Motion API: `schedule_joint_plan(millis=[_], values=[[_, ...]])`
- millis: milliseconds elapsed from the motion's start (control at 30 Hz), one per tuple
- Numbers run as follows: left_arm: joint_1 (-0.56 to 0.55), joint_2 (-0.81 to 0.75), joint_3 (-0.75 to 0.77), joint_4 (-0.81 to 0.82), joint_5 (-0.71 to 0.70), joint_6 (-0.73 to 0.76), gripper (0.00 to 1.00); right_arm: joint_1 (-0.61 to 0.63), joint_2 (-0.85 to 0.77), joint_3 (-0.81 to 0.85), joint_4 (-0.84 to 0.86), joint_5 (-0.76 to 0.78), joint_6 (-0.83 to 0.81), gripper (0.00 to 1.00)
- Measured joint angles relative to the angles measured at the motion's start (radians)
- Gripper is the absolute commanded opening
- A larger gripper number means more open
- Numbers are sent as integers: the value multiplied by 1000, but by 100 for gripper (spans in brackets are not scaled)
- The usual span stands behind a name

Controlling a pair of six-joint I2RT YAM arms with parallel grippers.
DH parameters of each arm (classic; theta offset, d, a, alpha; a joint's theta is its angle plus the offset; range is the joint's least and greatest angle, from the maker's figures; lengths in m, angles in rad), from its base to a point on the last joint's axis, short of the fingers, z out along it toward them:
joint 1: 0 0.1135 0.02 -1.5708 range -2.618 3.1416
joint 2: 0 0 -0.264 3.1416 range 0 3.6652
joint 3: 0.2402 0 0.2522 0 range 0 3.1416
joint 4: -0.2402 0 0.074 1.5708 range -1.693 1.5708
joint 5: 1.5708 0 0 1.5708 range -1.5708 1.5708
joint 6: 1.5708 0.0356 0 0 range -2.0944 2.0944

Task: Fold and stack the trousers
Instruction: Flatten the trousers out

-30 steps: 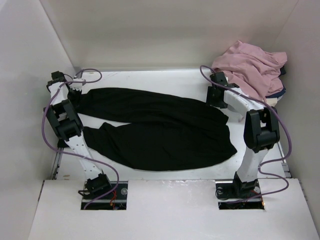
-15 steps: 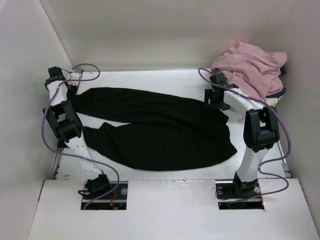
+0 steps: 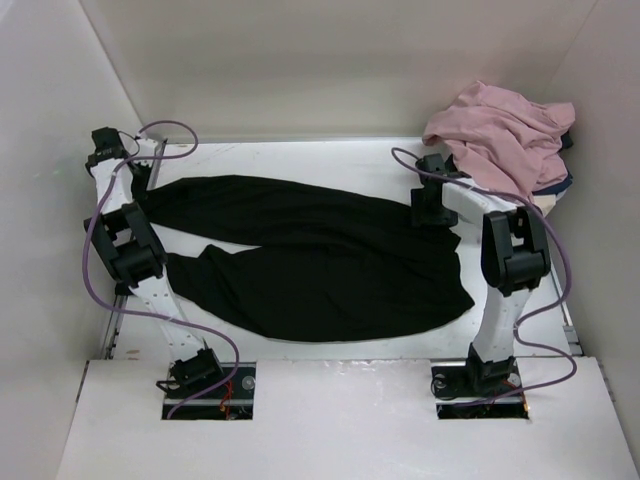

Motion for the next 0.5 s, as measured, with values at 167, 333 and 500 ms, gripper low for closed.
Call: schedule_joint_plan(millis=[167,333,500], values=[[1,-17,0,0,0,-5,0,10,-63,-32,-20,16,-24,75],[1,-26,0,10,0,-7,0,10,-28,-27,-29,-19,-42,58],[2,-28,0,16,0,-7,0,10,-6,-34,-34,-69,-57,8]])
